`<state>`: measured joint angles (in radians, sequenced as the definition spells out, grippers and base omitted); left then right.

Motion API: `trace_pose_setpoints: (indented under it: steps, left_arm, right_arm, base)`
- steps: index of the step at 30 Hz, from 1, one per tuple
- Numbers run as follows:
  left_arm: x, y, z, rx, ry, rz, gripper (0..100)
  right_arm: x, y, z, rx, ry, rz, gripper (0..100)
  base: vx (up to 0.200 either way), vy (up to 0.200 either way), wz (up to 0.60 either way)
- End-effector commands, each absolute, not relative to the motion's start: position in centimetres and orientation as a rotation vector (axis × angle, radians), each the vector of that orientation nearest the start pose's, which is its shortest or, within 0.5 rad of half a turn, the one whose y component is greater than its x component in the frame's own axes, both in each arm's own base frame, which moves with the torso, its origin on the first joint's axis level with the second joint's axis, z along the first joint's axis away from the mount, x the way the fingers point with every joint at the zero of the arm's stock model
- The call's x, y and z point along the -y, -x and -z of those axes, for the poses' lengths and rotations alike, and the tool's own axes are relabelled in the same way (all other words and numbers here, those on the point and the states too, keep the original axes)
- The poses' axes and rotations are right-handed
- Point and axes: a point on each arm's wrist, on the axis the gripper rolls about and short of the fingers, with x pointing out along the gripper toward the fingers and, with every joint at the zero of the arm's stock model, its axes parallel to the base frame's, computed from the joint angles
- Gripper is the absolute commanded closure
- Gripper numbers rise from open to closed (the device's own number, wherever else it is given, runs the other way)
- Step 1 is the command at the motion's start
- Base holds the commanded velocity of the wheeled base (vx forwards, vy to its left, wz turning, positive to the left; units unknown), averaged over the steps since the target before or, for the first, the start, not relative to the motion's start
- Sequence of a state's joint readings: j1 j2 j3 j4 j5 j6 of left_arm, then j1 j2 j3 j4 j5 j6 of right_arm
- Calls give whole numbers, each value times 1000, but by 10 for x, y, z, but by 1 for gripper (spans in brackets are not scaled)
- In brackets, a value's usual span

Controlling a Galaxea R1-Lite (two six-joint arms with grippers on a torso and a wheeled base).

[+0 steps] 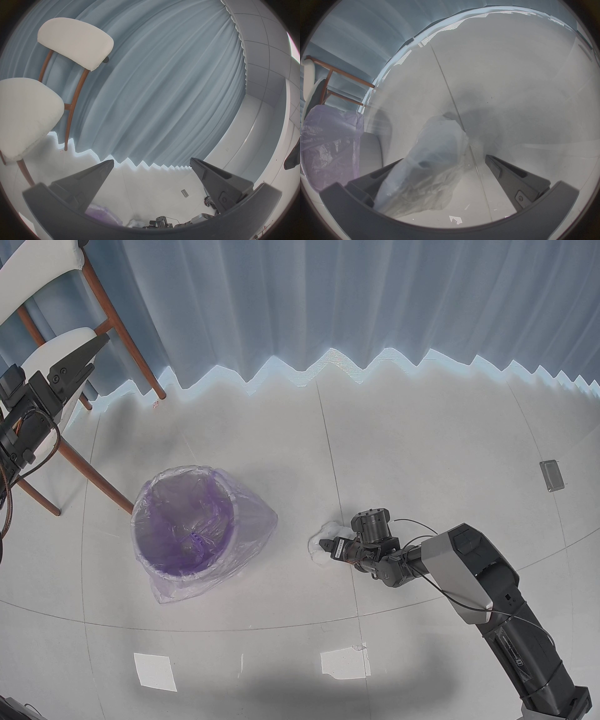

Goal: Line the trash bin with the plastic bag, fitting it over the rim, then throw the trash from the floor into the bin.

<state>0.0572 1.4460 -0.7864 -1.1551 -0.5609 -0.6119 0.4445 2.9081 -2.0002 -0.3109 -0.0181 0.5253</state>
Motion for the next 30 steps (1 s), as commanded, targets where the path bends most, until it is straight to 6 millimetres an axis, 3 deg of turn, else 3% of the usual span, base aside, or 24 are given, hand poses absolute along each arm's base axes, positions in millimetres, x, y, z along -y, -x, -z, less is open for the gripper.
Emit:
trace_pose_setpoints:
  steps: [1,2,3,11,14,15,20,21,23,25,29,30]
  left_arm:
    - [-3,-236,-296,305,436,612,0]
    - [-3,-236,-296,305,436,612,0]
    - [-3,-236,-296,304,437,612,0]
    - [-2,-235,-296,305,434,612,0]
    - [-2,-235,-295,302,434,613,0]
    - [-2,-235,-295,302,432,613,0]
    - [-1,-234,-295,301,433,616,0]
    - [-1,-234,-295,301,433,616,0]
    - [-2,-234,-295,303,432,615,0]
    - [-2,-233,-296,305,431,614,0]
    - [-2,-235,-294,300,432,611,0]
    - [-2,-235,-294,300,432,611,0]
  right_arm:
    - [-230,-488,103,-725,-351,-228,0]
    - [-230,-488,103,-725,-351,-228,0]
    - [-230,-488,100,-724,-354,-222,100]
    - [-232,-493,75,-642,-371,-206,100]
    - [-234,-495,53,-596,-378,-196,100]
    - [-237,-496,27,-544,-395,-202,100]
    - [-245,-491,-57,-381,-471,-267,100]
    - [-245,-488,-71,-355,-480,-278,100]
    - [-243,-480,-82,-353,-480,-282,100]
    - [-238,-460,-100,-355,-482,-291,100]
    - [-229,-411,-103,-432,-443,-306,100]
    - [-229,-411,-103,-432,-443,-306,100]
  base:
    - [0,0,0]
    - [0,0,0]
    - [0,0,0]
    - [0,0,0]
    - [0,0,0]
    - [0,0,0]
    - [0,0,0]
    - [0,0,0]
    - [0,0,0]
    - [0,0,0]
    - [0,0,0]
    - [0,0,0]
